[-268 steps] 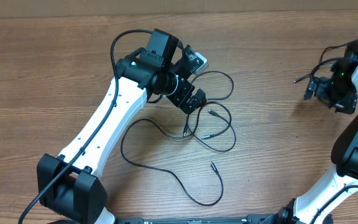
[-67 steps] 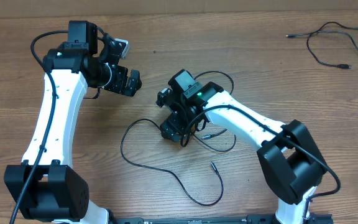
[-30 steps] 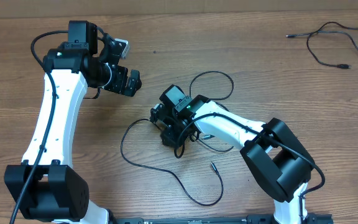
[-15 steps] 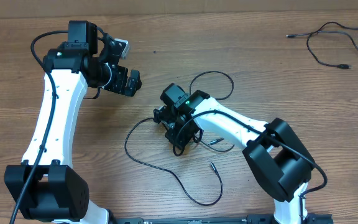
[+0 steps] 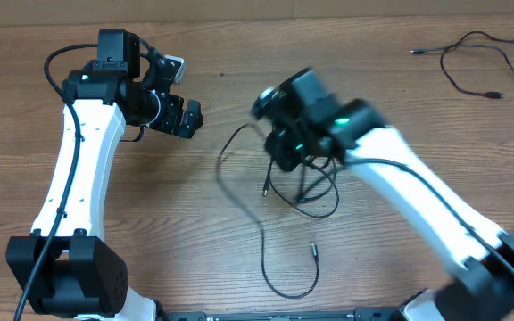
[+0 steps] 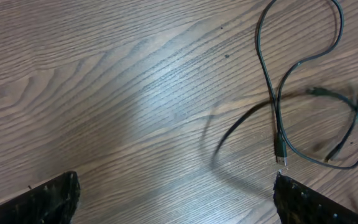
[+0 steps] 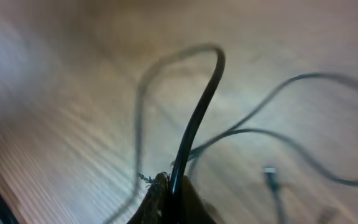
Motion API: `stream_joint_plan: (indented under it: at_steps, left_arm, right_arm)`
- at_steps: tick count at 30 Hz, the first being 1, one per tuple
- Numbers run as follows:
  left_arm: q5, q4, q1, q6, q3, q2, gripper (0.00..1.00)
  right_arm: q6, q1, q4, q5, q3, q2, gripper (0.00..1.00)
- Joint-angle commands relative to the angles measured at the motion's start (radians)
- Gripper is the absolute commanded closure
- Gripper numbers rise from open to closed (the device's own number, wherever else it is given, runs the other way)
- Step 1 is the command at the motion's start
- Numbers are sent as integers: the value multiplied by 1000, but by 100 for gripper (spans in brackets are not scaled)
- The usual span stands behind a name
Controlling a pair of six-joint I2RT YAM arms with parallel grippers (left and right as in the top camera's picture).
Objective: Untangle cables
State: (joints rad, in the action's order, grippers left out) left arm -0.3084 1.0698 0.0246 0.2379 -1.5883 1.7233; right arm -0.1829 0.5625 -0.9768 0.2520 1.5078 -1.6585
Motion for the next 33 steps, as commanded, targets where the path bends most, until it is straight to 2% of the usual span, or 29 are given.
stream_joint_plan:
  at_steps: [1,7,16,22,33]
  left_arm:
    - [5,-1,2,-6,-4,-24,0]
    - [5,-1,2,-6,-4,-24,0]
    - [5,-1,2,-6,-4,-24,0]
    - [5,-1,2,-6,-4,-24,0]
    - [5,-1,2,-6,-4,-24,0]
  right_arm:
    - [68,-74,5,-16,51,105,96]
    - [182,-219,29,-16,111,245,96]
    - [191,-336,76,-27,176,411,96]
    - [191,-379,84,-148,176,449,96]
    - [191,-455,85,-239,176,446,96]
